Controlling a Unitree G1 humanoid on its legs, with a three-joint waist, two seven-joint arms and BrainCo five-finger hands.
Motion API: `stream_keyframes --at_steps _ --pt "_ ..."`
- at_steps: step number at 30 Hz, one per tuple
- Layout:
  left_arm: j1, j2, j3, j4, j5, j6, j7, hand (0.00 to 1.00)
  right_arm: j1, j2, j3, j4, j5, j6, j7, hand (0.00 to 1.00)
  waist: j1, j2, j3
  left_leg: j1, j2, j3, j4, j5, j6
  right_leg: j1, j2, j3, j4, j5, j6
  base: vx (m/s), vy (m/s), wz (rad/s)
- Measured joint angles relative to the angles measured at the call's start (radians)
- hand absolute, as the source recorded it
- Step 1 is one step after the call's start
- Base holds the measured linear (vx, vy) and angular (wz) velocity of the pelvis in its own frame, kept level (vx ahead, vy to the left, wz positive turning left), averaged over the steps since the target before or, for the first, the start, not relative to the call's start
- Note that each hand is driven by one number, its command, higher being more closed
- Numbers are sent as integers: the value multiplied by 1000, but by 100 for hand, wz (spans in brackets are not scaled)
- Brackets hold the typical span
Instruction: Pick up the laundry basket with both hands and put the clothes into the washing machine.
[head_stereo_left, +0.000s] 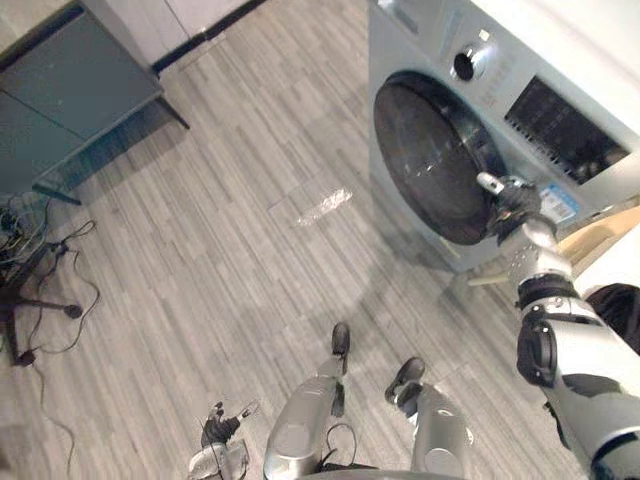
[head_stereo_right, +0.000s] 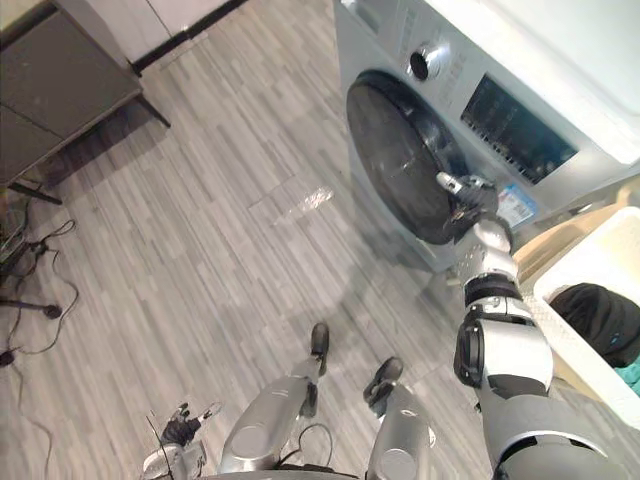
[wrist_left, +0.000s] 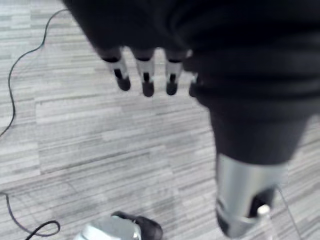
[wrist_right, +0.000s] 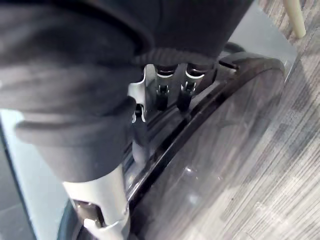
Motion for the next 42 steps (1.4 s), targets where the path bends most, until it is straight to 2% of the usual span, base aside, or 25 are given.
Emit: stream_keyframes --at_steps 1,4,6,8,12,13,17,18,20,21,22,23,26,27,29,31,33,35,36,37,39,40,42 --pt "0 -1 -4 -12 -3 -2 0 0 -10 -16 0 0 1 2 -7 0 -8 5 3 -23 -1 16 0 -2 4 -21 -14 -7 19 -6 3 -170 -8 24" --pt "0 -2 -32 -34 -17 -3 3 0 -67 -50 -1 0 6 14 -23 0 -7 22 14 -70 -4 39 -5 -3 4 -75 -31 -7 40 -7 7 -131 9 14" --pt "-11 -12 -42 -49 -19 -4 11 0 -125 -84 3 -8 24 12 -28 0 9 51 44 -86 -3 71 -23 -4 3 -104 -40 -4 42 0 9 -102 -2 9" --pt "-19 -12 -41 -49 -20 -3 21 0 -128 -90 25 -38 29 -2 -46 0 22 50 62 -100 -2 90 -15 -3 4 -121 -48 -2 52 3 10 -40 -24 -1" --pt "-28 -17 -43 -38 -38 -3 22 0 -61 -40 128 -186 36 -27 -57 0 18 40 80 -104 -5 94 2 15 -4 -119 -57 1 64 9 14 6 -36 1" --pt "-39 -19 -43 -21 -38 -6 22 0 2 -6 190 -295 35 -52 -56 0 18 40 80 -110 1 87 16 39 14 -116 -47 3 62 13 8 49 -63 -11" --pt "-87 -19 -47 17 -38 -12 38 0 176 96 360 -474 10 -108 -43 0 13 25 80 -116 13 61 53 44 22 -89 -24 0 46 19 -1 71 -89 1" --pt "-90 -17 -47 17 -38 -12 38 0 188 115 389 -482 9 -108 -33 0 14 20 79 -116 17 59 61 42 24 -82 -18 -2 41 18 -1 57 -115 8" --pt "-94 -11 -47 18 -38 -12 39 0 226 178 537 -499 29 -103 22 0 16 5 75 -113 29 35 71 36 19 -57 3 -18 22 13 -8 34 -133 23" --pt "-95 -8 -47 18 -37 -11 40 0 265 252 637 -505 43 -98 43 0 20 -1 75 -113 34 7 72 36 18 -39 11 -45 16 1 -12 18 -124 42" --pt "-95 -7 -46 20 -37 -10 41 0 280 285 681 -505 47 -91 59 0 22 -3 75 -112 35 -2 71 36 17 -34 11 -55 18 -8 -12 10 -122 52" --pt "-95 -8 -46 26 -36 -8 42 0 308 343 778 -504 61 -73 96 0 38 -7 74 -111 35 -18 71 35 16 -26 11 -69 25 -19 -15 6 -112 33" --pt "-95 -8 -36 27 -35 0 53 0 348 455 912 -503 76 -51 143 0 69 -12 74 -102 36 -40 70 37 13 -2 13 -96 28 -35 -17 4 -98 34" --pt "-89 -8 -20 27 -30 4 62 0 363 501 943 -504 76 -50 162 0 76 -24 70 -95 36 -49 70 37 12 14 13 -104 27 -38 -16 0 -47 25" --pt "-81 -2 -15 30 -9 12 65 0 379 534 948 -520 74 -56 169 0 72 -49 58 -94 36 -45 70 37 12 14 14 -101 24 -37 -16 -22 -28 4" --pt "-97 1 -19 29 17 18 66 0 417 525 922 -553 65 -60 167 0 62 -75 45 -94 40 -35 70 36 10 8 28 -78 6 -32 -10 -52 1 -19" --pt "-143 14 -35 30 55 24 67 0 485 486 865 -609 46 -63 158 0 37 -103 41 -94 51 -8 71 36 11 2 49 -47 -26 -12 -15 -67 16 -42" --pt "-247 62 -83 39 84 27 82 0 597 434 744 -706 41 -73 142 0 -2 -147 43 -97 69 50 70 35 11 -34 79 30 -62 24 -14 -96 23 -75" --pt "-285 79 -95 46 84 27 86 0 625 422 710 -721 41 -76 139 0 -12 -159 42 -99 73 67 70 34 13 -43 84 46 -68 36 -16 -124 21 -106" --pt "-421 146 -120 86 86 28 97 0 707 386 595 -760 47 -85 130 0 -44 -187 42 -109 91 120 82 27 21 -61 106 95 -102 75 -16 -113 17 -97" --pt "-527 206 -119 124 85 28 105 0 756 370 517 -775 47 -88 120 0 -65 -212 42 -130 108 153 113 10 23 -80 122 128 -128 104 -16 -105 17 -89" --pt "-607 265 -116 155 83 29 107 0 786 359 461 -779 54 -90 111 0 -80 -231 45 -149 124 180 140 -4 27 -93 136 150 -147 120 -15 -109 19 -91" --pt "-808 442 -116 230 78 34 108 0 854 333 330 -784 75 -96 93 0 -128 -280 49 -209 167 225 215 -40 32 -125 172 189 -205 172 -8 -96 20 -95"
